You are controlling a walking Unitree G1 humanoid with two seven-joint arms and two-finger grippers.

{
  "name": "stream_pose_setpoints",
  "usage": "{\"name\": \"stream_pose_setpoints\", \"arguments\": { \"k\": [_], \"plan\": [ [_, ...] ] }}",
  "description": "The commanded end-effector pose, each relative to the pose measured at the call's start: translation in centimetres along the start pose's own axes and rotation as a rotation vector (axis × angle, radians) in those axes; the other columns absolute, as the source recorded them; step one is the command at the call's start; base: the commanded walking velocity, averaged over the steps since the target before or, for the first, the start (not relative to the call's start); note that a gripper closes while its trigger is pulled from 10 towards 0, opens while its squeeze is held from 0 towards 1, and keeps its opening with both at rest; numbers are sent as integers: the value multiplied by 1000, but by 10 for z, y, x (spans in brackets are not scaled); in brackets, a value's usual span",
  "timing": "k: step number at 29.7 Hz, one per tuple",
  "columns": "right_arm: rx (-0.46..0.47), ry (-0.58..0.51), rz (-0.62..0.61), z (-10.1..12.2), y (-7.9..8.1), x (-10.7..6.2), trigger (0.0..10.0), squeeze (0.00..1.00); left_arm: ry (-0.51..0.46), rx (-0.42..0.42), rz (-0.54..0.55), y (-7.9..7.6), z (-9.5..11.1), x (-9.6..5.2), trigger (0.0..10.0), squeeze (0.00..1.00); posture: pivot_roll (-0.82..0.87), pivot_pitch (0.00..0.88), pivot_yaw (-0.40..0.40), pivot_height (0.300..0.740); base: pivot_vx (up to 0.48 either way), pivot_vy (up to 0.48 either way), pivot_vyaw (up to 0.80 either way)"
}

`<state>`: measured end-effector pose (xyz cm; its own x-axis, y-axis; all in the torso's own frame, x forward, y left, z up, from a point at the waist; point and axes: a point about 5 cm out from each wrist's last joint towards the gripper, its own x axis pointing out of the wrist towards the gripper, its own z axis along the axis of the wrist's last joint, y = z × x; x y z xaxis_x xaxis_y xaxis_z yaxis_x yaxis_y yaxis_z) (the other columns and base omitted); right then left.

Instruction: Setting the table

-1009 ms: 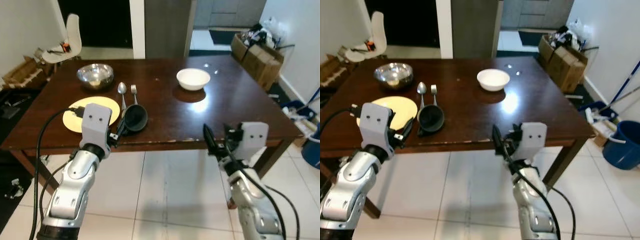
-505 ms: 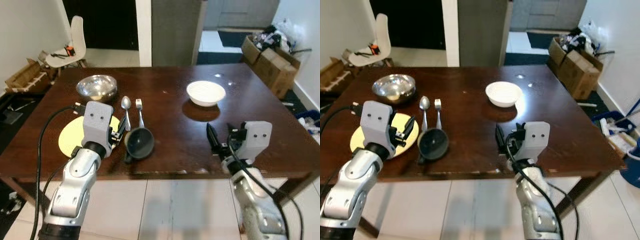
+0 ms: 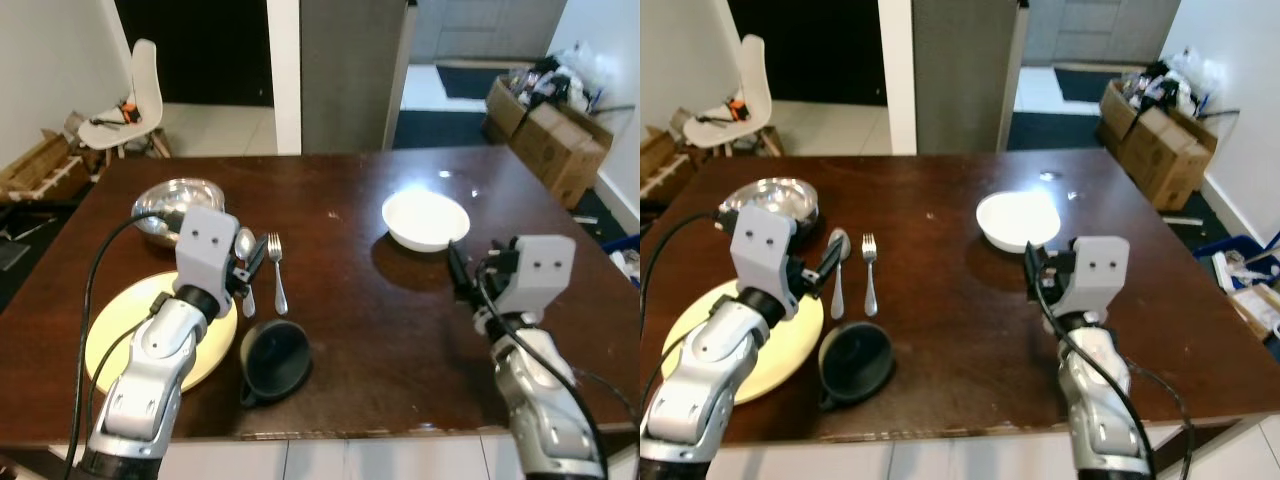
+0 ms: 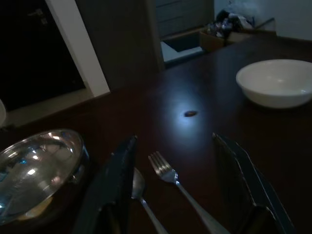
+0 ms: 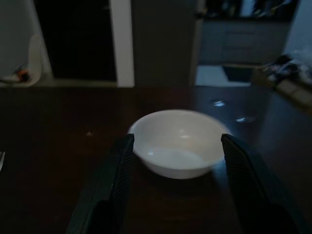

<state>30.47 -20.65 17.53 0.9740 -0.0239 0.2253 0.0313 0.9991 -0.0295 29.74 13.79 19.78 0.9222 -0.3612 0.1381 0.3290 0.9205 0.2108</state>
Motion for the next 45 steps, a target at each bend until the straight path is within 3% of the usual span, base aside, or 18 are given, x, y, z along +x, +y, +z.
{"name": "stream_pose_setpoints", "arguments": {
  "k": [1, 5, 15, 20, 28, 35, 40, 44, 45],
  "plan": [
    [-16, 25, -20, -6, -6, -1, 10000, 0, 9, -15, -29, -4, -1, -2, 10000, 0, -30, 0, 100, 740, 0, 0, 0],
    [-79, 78, 30, -13, -16, 9, 10000, 0, 2, -18, -58, -4, 3, -3, 10000, 0, -16, 9, 108, 740, 0, 0, 0],
    [-172, 193, 122, -29, -17, 34, 10000, 0, -11, -1, -85, 1, 14, -4, 10000, 0, 13, 31, 111, 740, 0, 0, 0],
    [-278, 247, 127, -34, -27, 47, 10000, 0, -8, -7, -101, 5, 21, -8, 10000, 0, 44, 63, 118, 740, 0, 0, 0],
    [-370, 294, 194, -37, -25, 59, 10000, 0, -14, 47, -263, -2, 39, -9, 10000, 0, 85, 105, 128, 740, 0, 0, 0],
    [-501, 296, 212, -31, -31, 70, 10000, 0, -59, 121, -471, -9, 72, -2, 10000, 0, 101, 136, 145, 740, 0, 0, 0],
    [-559, 308, 223, -30, -35, 72, 10000, 0, -68, 126, -484, -7, 78, 1, 10000, 0, 104, 142, 155, 740, 0, 0, 0],
    [-555, 337, 223, -32, -38, 71, 10000, 0, -68, 123, -480, -7, 79, 1, 10000, 0, 107, 143, 156, 740, 0, 0, 0],
    [-552, 355, 223, -34, -40, 70, 8745, 0, -66, 119, -478, -7, 79, 0, 10000, 0, 110, 144, 156, 740, 0, 0, 0]
  ]
}}
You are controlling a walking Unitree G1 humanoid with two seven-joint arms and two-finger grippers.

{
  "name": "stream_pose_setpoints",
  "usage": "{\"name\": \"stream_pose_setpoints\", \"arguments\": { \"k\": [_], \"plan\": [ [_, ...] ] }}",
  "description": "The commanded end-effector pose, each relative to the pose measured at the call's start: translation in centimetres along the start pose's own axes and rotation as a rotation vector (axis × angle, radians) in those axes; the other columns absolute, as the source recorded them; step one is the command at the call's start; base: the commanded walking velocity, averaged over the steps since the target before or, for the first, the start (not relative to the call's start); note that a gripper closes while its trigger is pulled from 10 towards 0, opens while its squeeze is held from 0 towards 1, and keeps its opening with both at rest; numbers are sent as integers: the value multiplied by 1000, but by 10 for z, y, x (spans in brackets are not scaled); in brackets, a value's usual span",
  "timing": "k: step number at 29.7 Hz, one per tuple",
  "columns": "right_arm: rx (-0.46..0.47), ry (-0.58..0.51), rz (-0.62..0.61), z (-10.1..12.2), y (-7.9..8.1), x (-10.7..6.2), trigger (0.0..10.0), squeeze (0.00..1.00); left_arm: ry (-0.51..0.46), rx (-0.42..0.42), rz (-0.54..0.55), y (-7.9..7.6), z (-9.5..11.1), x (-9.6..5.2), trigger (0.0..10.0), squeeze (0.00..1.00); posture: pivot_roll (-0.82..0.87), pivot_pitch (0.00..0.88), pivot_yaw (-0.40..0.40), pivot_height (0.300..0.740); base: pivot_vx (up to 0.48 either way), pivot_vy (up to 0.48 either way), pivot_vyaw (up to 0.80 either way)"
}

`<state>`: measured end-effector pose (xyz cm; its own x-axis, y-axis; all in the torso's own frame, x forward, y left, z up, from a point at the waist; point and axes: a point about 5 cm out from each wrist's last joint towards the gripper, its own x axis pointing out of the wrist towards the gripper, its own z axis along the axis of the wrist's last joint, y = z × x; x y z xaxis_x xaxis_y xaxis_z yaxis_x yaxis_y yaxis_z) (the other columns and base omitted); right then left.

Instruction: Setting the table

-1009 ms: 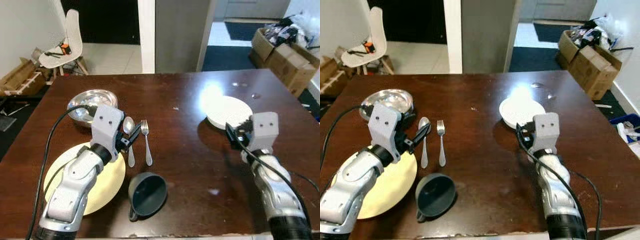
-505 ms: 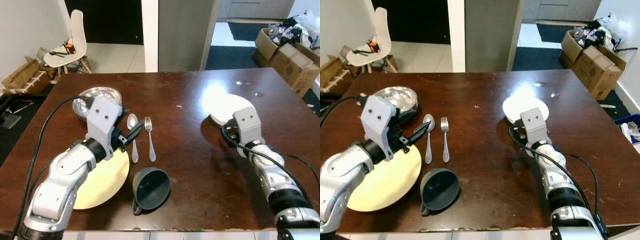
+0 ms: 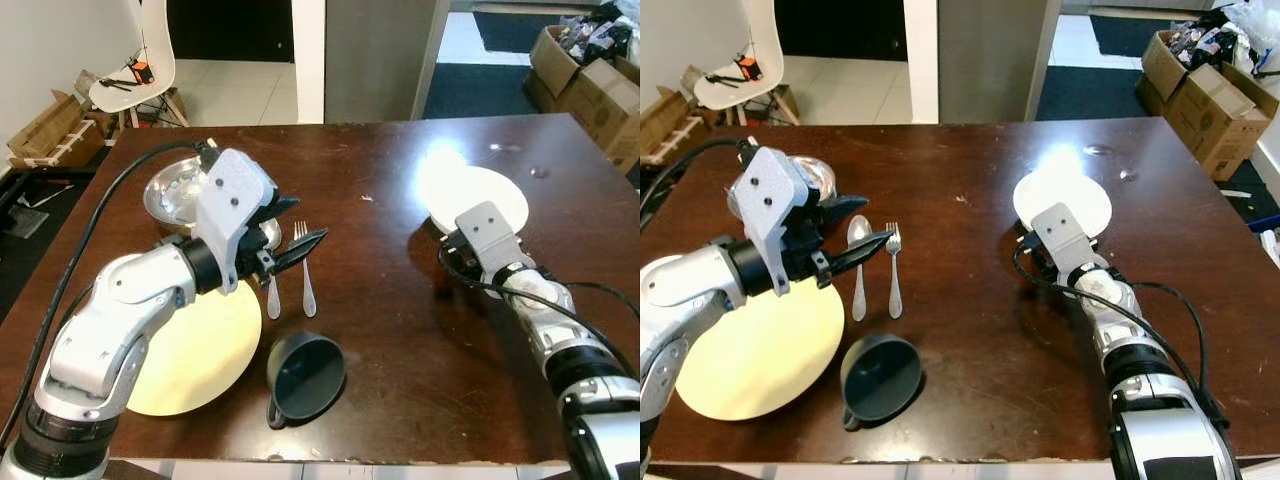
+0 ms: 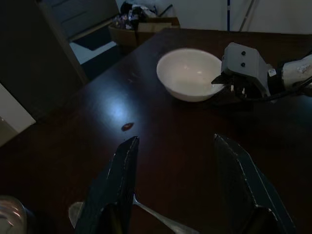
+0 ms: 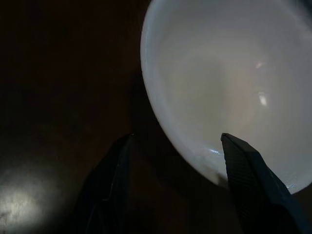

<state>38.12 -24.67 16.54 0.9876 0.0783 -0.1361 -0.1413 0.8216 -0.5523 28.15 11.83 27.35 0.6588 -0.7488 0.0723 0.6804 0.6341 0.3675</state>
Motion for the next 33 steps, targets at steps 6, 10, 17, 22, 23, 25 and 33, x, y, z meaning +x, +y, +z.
{"name": "stream_pose_setpoints", "arguments": {
  "k": [6, 10, 17, 22, 23, 25, 33],
  "plan": [
    [12, 122, 58, -22, 4, -3, 0, 0, 24, -15, 21, -1, -1, -6, 10000, 0, 111, 128, 148, 740, 0, 0, 0],
    [14, 120, 55, -22, 4, -3, 0, 0, 25, -14, 28, 0, -2, -6, 10000, 0, 110, 123, 148, 740, 0, 0, 0],
    [-10, 35, -3, -8, -8, -1, 0, 0, 18, -30, 48, -1, -5, -3, 10000, 0, 92, 92, 142, 740, 0, 0, 0],
    [-1, -76, 35, 11, -4, 2, 0, 0, 15, -38, 59, -2, -7, -1, 10000, 0, 80, 78, 136, 740, 0, 0, 0],
    [-2, -108, 62, 16, -1, 3, 0, 0, 14, -40, 61, -2, -7, -1, 10000, 0, 76, 74, 135, 740, 0, 0, 0],
    [-5, -140, 92, 21, 3, 4, 0, 0, 14, -41, 61, -3, -8, -1, 10000, 0, 73, 73, 133, 740, 0, 0, 0],
    [-116, -340, 429, 50, 51, -18, 0, 0, 24, -68, 43, 2, -10, -6, 10000, 0, 61, 69, 124, 740, 0, 0, 0]
  ]
}}
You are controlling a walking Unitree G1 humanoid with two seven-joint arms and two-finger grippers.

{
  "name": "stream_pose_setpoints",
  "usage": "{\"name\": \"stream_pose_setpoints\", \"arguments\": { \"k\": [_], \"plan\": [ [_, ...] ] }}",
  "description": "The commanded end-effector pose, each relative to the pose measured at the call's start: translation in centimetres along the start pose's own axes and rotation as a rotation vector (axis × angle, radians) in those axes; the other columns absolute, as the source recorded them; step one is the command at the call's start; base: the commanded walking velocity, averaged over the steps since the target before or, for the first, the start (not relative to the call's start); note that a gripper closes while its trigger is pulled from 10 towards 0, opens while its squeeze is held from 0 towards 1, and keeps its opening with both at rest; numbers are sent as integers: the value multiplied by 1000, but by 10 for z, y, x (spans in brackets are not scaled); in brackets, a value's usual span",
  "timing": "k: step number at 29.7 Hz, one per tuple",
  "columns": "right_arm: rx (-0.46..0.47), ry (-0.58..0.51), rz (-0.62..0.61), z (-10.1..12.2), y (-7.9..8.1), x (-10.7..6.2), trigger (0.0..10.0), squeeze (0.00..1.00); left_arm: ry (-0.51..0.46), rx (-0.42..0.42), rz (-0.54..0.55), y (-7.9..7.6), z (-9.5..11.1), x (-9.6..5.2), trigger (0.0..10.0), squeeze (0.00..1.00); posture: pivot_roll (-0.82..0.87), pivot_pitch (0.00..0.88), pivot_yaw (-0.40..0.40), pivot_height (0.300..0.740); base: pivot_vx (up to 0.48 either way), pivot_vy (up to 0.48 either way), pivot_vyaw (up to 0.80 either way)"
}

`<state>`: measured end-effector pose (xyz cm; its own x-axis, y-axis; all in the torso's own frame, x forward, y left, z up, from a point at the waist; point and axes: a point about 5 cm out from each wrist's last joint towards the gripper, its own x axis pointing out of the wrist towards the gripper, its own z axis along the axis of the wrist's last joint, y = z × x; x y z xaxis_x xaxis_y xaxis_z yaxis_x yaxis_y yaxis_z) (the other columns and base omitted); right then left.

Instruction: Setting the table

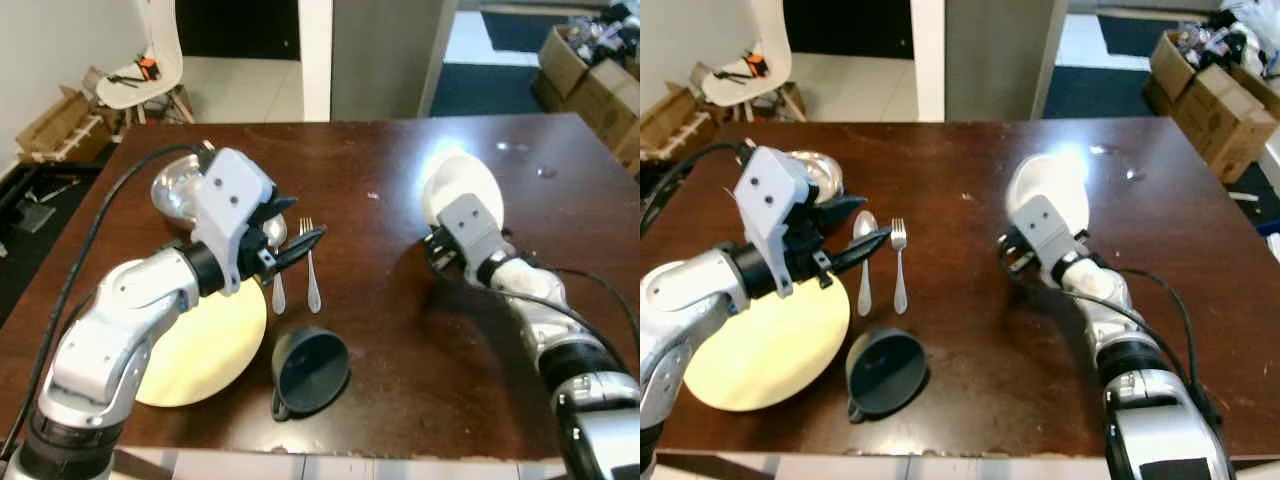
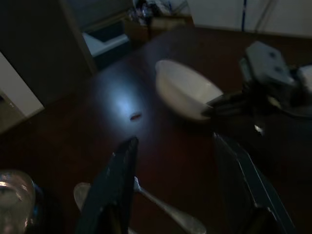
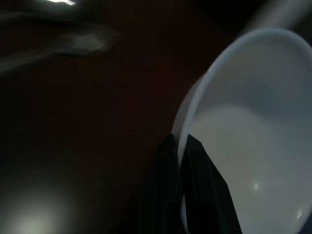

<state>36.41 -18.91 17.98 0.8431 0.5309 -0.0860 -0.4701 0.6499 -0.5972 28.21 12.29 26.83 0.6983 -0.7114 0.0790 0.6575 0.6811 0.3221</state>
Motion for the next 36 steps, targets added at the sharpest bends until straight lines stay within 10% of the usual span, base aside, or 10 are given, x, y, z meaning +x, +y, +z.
{"name": "stream_pose_setpoints", "arguments": {
  "k": [1, 11, 13, 14, 16, 19, 31, 34, 35, 36],
  "plan": [
    [-21, -36, 113, 11, 15, -2, 0, 0, 14, -23, -12, 2, -4, -3, 10000, 0, 51, 70, 124, 740, 0, 0, 0],
    [-164, 18, 414, 22, 54, -50, 0, 0, 17, -14, -19, 0, -8, 3, 10000, 0, 22, 75, 119, 740, 0, 0, 0],
    [-189, 88, 405, 15, 51, -64, 4118, 0, 10, -20, -22, -1, -8, 5, 10000, 0, 10, 76, 119, 740, 0, 0, 0],
    [-195, 106, 399, 14, 50, -68, 10000, 0, 9, -21, -23, -1, -8, 5, 10000, 0, 6, 76, 120, 740, 0, 0, 0],
    [-195, 125, 382, 15, 48, -71, 10000, 0, 7, -24, -27, -2, -9, 6, 10000, 0, -3, 74, 120, 740, 0, 0, 0],
    [-200, 138, 340, 15, 45, -72, 10000, 1000, 1, -29, -31, -3, -9, 9, 10000, 0, -6, 72, 120, 740, 0, 0, 0],
    [70, -112, 5, 51, 10, -60, 10000, 1000, -14, -33, -22, -4, -10, 11, 10000, 0, -9, 68, 113, 740, 0, 0, 0],
    [156, -112, -105, 50, -3, -64, 10000, 745, -16, -33, -18, -4, -10, 11, 10000, 0, -13, 69, 110, 740, 0, 0, 0],
    [170, -90, -176, 47, -11, -67, 10000, 0, -16, -33, -16, -4, -10, 11, 10000, 0, -16, 70, 112, 740, 0, 0, 0],
    [206, -39, -302, 39, -24, -73, 10000, 0, -17, -34, -16, -3, -10, 11, 10000, 0, -20, 70, 115, 740, 0, 0, 0]
  ]
}}
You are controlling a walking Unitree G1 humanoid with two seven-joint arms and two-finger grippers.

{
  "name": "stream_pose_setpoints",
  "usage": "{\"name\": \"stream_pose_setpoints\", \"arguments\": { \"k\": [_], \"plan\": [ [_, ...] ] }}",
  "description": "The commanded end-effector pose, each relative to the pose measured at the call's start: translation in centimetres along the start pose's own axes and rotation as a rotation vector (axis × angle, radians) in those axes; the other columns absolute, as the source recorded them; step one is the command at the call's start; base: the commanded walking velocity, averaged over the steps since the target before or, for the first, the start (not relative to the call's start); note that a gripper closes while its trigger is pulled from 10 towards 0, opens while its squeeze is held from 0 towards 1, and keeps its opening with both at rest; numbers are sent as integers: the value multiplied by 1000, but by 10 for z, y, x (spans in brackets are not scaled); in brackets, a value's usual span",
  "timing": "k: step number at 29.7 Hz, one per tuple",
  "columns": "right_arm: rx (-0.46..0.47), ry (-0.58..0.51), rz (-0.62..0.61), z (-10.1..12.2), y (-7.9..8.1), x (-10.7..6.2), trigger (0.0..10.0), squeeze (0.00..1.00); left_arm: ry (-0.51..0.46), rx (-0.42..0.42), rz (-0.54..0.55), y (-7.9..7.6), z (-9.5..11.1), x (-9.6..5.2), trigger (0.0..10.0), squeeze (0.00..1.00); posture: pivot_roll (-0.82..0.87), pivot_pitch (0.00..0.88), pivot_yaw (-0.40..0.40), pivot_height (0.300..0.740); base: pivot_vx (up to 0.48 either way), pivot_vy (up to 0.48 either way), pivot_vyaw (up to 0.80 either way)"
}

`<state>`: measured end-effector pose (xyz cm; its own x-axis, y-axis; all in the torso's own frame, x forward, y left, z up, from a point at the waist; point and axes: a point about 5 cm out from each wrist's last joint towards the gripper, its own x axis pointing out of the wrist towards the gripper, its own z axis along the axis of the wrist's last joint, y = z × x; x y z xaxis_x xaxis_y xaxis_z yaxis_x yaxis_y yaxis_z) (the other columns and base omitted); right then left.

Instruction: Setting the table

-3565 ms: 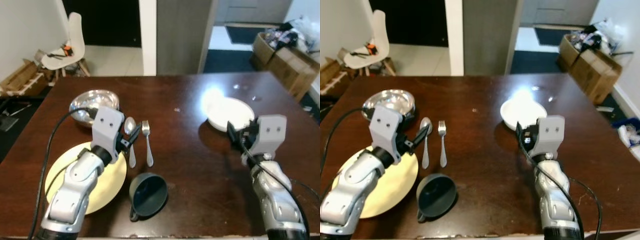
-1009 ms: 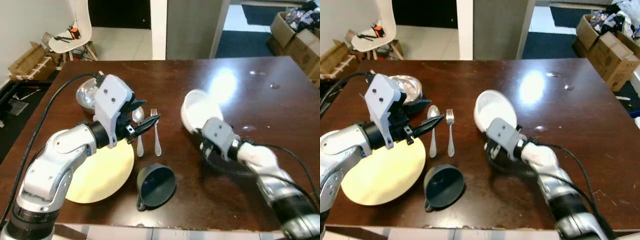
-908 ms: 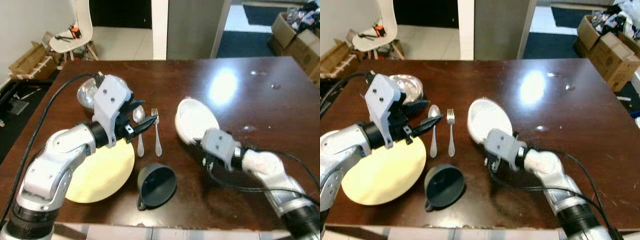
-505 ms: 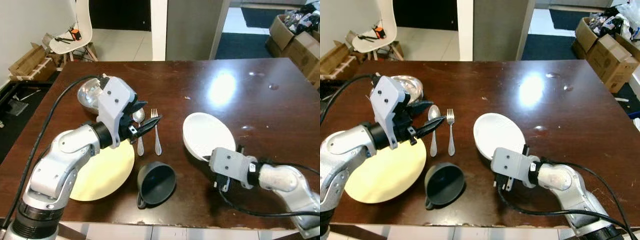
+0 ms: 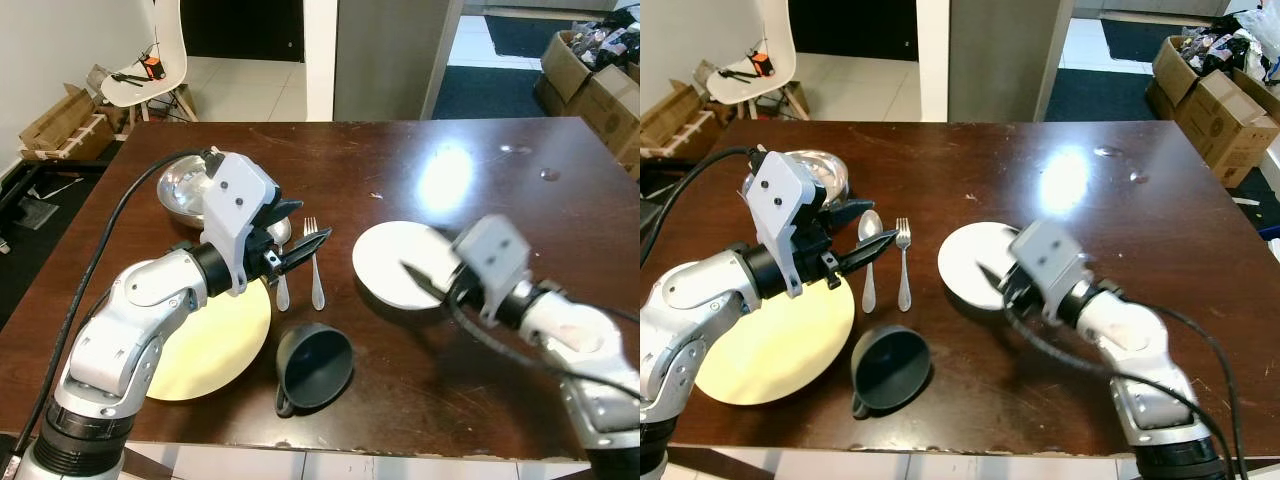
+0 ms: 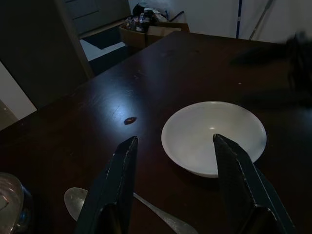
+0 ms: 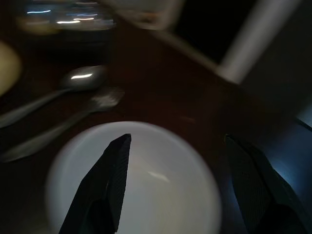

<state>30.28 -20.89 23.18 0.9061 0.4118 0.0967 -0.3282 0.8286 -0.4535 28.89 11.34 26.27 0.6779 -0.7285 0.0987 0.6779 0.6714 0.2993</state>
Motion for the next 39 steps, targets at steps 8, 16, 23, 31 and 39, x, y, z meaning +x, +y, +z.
{"name": "stream_pose_setpoints", "arguments": {
  "k": [8, 16, 23, 31, 39],
  "plan": [
    [292, 274, -271, -54, -28, -13, 10000, 0, 4, -2, -9, 2, -4, 4, 10000, 0, -28, 64, 125, 740, 0, 0, 0],
    [539, 334, -216, -65, -35, -10, 10000, 0, 13, 2, -2, 0, -8, 3, 10000, 0, -30, 69, 107, 740, 0, 0, 0],
    [627, 395, -203, -78, -32, -2, 10000, 0, 14, -1, 1, 0, -9, 2, 10000, 0, -21, 73, 102, 740, 0, 0, 0],
    [678, 388, -109, -81, -22, 13, 10000, 0, 17, 2, 5, 0, -8, 1, 10000, 0, -1, 81, 99, 740, 0, 0, 0],
    [629, 426, -94, -88, -20, 24, 10000, 0, 21, 0, 10, -2, -8, -2, 10000, 0, 14, 90, 95, 740, 0, 0, 0]
  ]
}}
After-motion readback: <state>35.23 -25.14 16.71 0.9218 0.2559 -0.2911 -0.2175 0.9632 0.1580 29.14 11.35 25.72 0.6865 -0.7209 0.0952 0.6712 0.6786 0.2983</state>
